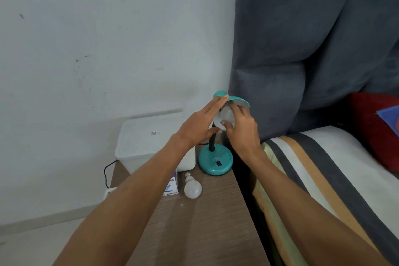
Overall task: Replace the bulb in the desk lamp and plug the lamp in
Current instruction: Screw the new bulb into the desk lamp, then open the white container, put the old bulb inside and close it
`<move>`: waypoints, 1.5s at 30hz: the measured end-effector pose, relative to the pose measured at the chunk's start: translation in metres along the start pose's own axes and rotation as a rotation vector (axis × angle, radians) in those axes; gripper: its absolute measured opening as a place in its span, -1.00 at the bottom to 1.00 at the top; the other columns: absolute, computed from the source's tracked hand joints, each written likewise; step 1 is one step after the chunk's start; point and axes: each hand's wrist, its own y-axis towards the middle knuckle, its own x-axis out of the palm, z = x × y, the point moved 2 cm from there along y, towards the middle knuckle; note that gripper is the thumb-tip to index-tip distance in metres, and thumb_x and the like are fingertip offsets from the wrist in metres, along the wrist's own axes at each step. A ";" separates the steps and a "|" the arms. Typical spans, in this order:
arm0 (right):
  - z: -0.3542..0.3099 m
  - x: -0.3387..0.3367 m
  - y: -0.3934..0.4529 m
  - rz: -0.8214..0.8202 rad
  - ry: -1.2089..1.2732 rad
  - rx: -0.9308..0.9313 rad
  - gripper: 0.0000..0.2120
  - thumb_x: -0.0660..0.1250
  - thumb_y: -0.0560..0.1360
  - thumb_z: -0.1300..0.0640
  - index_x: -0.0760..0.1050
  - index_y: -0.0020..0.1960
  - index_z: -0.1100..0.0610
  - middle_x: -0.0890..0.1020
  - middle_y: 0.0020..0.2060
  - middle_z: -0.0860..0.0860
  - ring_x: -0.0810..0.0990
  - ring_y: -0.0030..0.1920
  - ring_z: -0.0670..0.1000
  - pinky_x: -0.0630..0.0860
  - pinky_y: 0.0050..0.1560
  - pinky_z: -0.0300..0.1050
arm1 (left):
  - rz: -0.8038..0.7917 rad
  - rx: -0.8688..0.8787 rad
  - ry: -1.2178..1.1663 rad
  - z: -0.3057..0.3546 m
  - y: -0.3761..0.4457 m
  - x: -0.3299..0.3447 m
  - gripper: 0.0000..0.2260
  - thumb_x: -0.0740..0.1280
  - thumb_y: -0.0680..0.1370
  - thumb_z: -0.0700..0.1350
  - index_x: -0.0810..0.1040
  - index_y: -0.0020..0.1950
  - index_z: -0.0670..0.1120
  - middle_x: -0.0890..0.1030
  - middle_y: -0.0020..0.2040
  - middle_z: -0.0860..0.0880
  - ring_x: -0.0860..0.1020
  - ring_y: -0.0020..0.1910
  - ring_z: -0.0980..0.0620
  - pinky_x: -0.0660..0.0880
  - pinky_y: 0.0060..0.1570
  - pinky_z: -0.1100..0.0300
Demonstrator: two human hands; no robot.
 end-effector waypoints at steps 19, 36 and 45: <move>-0.049 -0.025 -0.004 0.293 0.143 -0.134 -0.71 0.36 0.51 0.16 0.55 0.23 0.13 0.61 0.13 0.02 0.53 0.16 0.00 0.42 0.16 -0.22 | 0.054 -0.123 0.087 -0.002 -0.021 -0.023 -0.14 0.46 0.57 0.12 0.02 0.70 -0.02 0.10 0.70 -0.04 0.12 0.66 -0.03 0.40 0.44 -0.02; -0.065 0.126 -0.026 -0.320 0.119 0.119 -0.39 0.38 0.52 -0.04 0.35 0.49 0.15 0.37 0.46 0.18 0.30 0.47 0.14 0.23 0.46 0.03 | 0.302 -0.899 -0.096 -0.137 -0.194 -0.073 -0.17 0.46 0.47 0.32 0.32 0.60 -0.08 0.27 0.62 -0.16 0.16 0.63 -0.14 0.17 0.58 -0.07; -0.051 0.145 -0.017 -0.400 0.267 0.245 -0.25 0.43 0.50 -0.03 0.18 0.57 0.14 0.29 0.52 0.10 0.27 0.50 0.10 0.21 0.50 0.04 | 0.283 -0.910 -0.475 -0.156 -0.195 -0.067 -0.03 0.60 0.43 0.12 0.13 0.67 -0.06 0.32 0.59 0.00 0.33 0.48 0.07 0.25 0.35 0.25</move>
